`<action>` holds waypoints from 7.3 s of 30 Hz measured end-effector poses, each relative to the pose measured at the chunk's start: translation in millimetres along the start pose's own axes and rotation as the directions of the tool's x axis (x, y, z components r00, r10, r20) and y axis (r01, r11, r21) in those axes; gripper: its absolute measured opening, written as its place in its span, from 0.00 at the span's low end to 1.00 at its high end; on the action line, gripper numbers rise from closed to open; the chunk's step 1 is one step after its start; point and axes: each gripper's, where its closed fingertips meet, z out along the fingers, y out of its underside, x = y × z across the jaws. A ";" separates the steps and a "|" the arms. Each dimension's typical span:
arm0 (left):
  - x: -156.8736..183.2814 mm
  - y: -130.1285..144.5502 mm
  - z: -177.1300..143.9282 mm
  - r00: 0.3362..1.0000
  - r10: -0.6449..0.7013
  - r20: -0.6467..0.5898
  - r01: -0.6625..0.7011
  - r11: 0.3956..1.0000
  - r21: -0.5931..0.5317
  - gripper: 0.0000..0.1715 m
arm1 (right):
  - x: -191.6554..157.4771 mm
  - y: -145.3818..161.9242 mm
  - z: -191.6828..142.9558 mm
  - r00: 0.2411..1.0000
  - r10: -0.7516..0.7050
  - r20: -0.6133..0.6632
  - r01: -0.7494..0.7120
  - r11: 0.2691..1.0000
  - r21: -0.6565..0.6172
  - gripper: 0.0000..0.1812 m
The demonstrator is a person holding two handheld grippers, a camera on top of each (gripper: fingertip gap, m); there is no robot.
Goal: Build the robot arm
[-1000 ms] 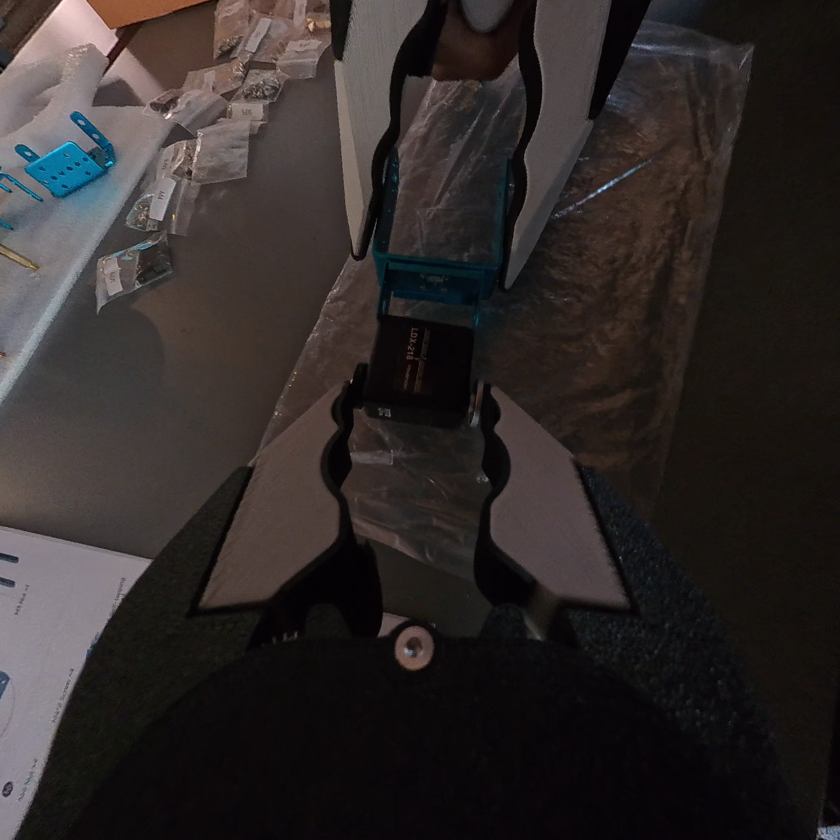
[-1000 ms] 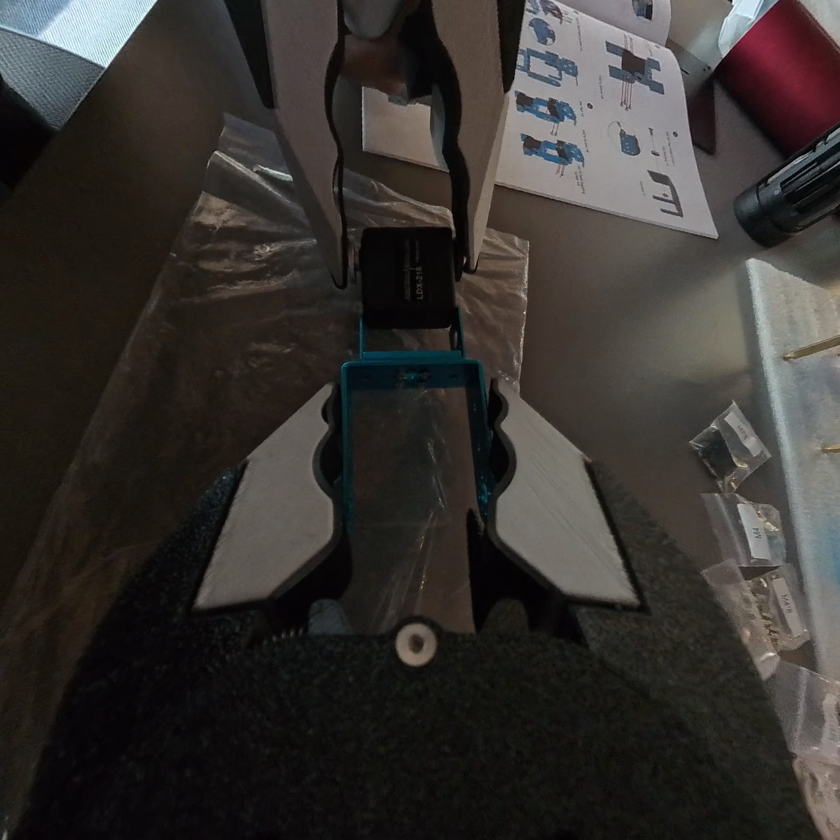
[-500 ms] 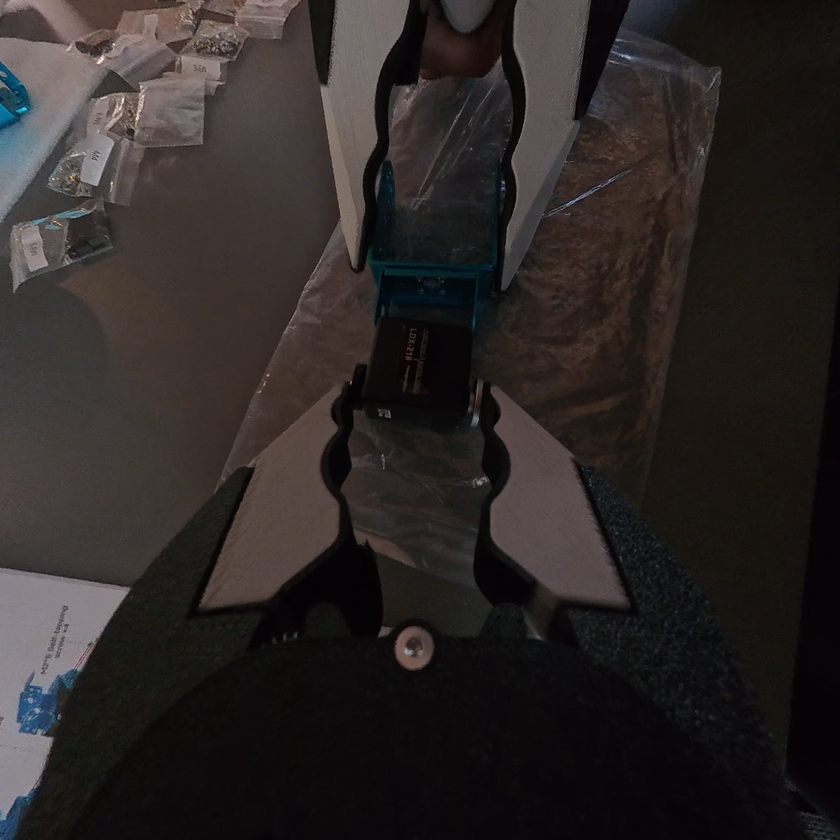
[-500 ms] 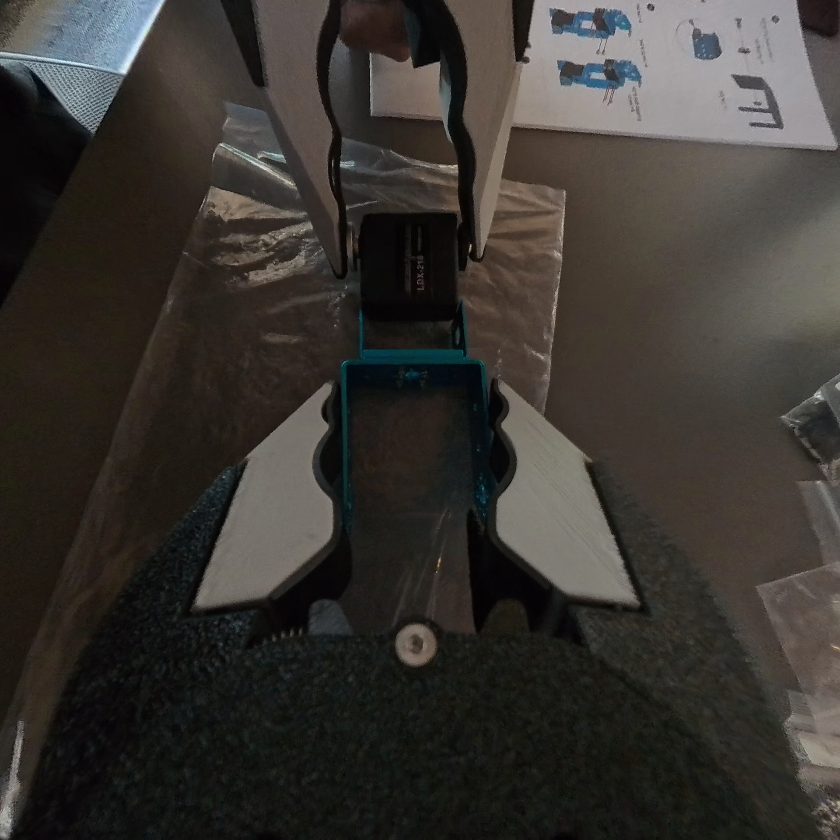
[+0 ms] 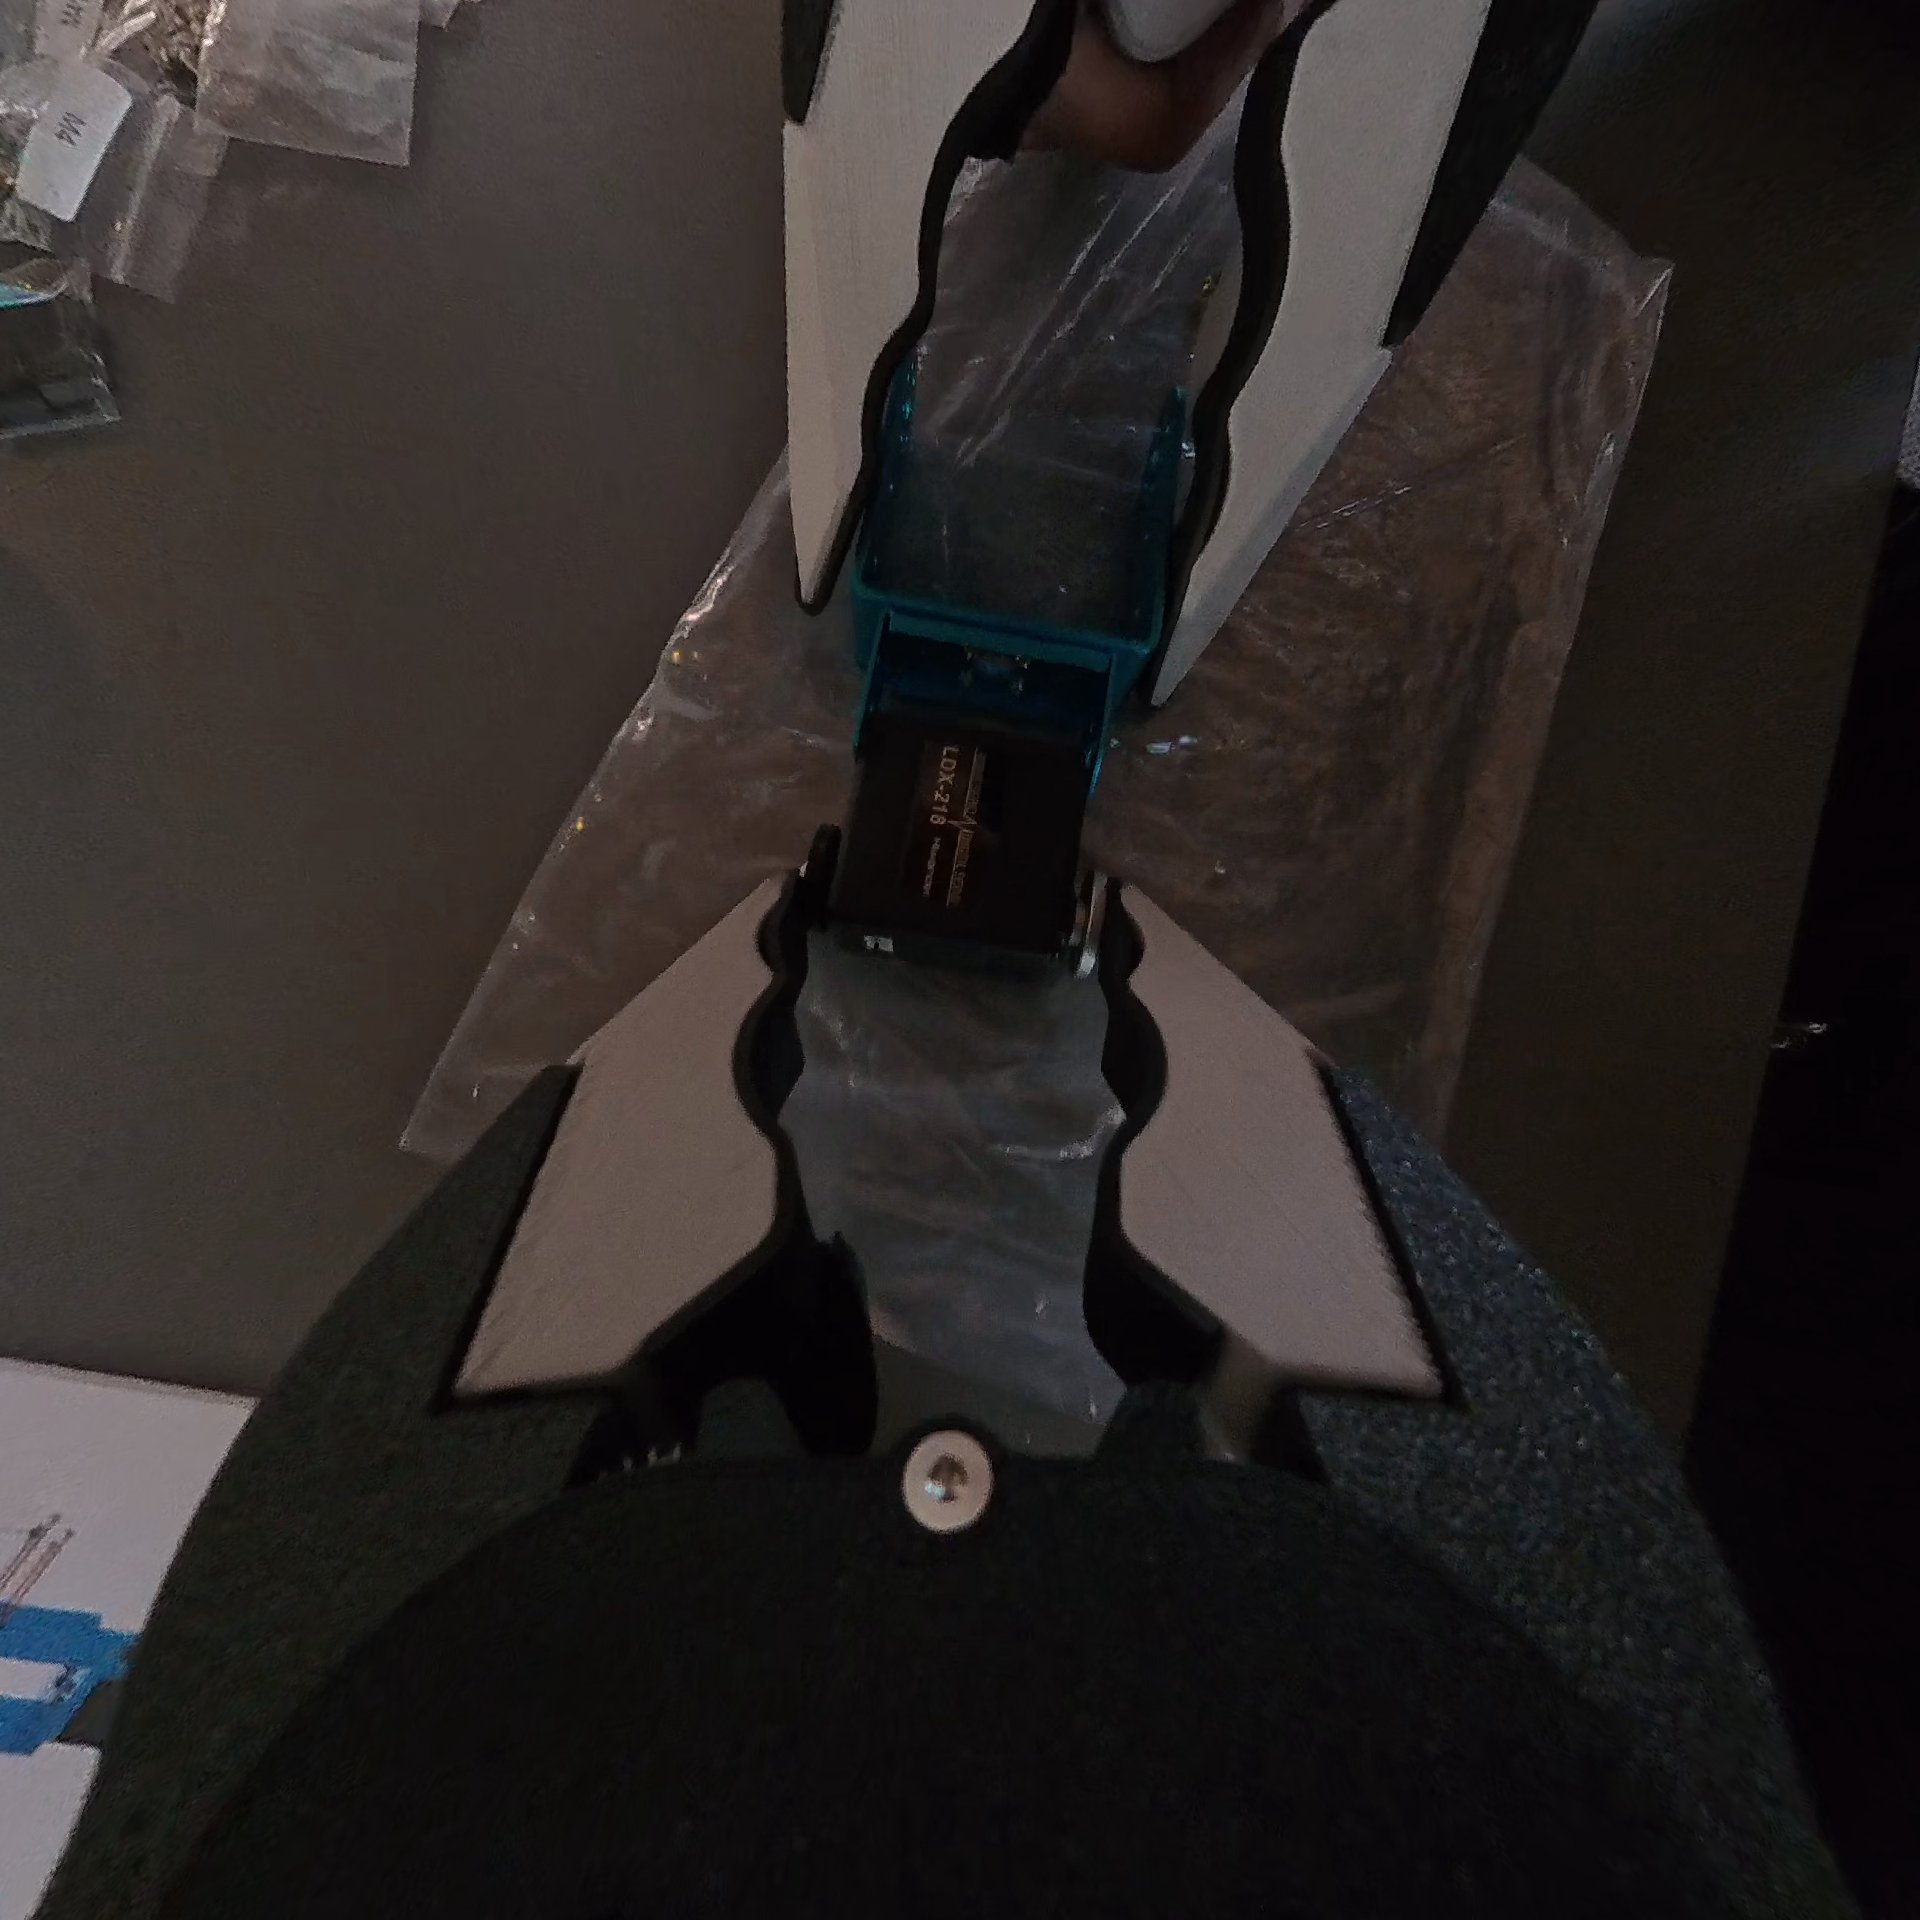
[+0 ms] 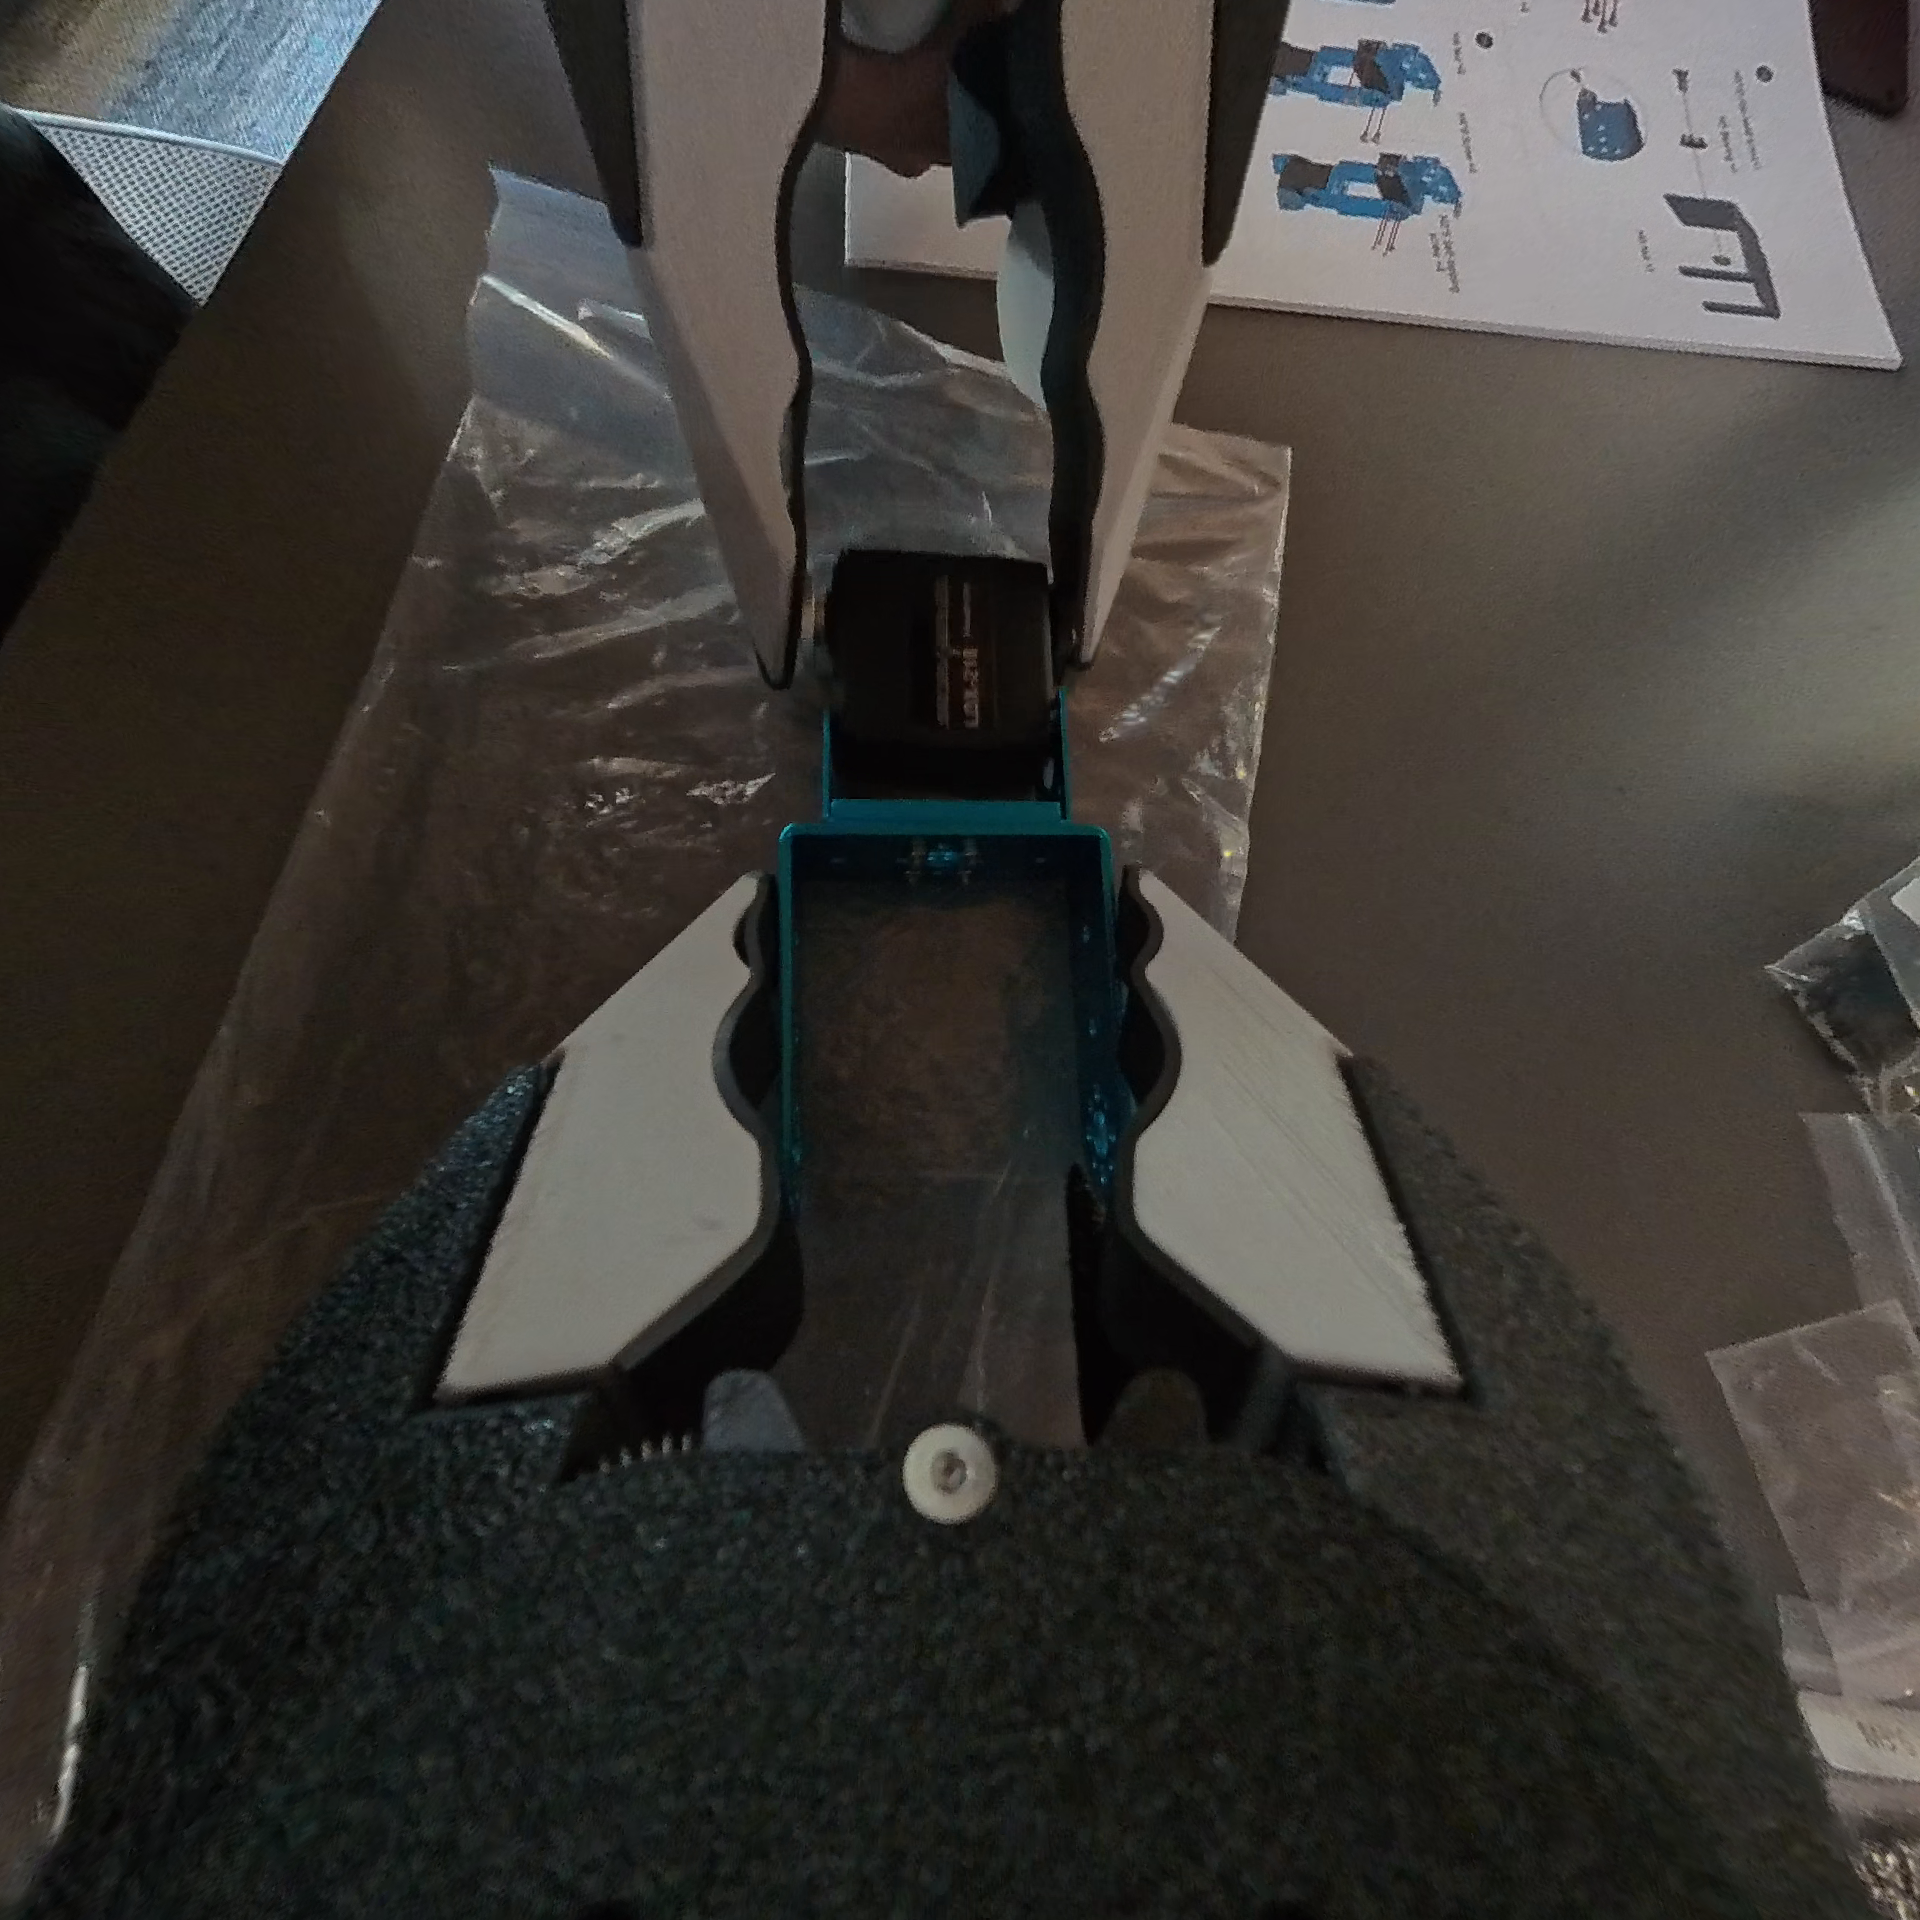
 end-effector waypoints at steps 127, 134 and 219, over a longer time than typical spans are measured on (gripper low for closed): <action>46.7 -80.8 -53.9 0.992 0.101 -0.080 -0.043 0.846 0.531 0.12 | -26.1 -70.3 -79.2 0.986 0.090 0.140 -0.133 0.929 0.345 0.27; 51.6 -77.2 -53.8 0.990 0.132 -0.052 -0.089 0.864 0.496 0.12 | -32.5 -68.2 -67.9 0.990 0.054 0.129 -0.093 0.941 0.325 0.17; 41.6 -31.3 -45.2 0.867 0.461 0.192 -0.490 0.857 0.157 0.42 | -64.1 -45.4 -45.8 0.589 0.419 0.691 -0.560 0.828 -0.026 0.37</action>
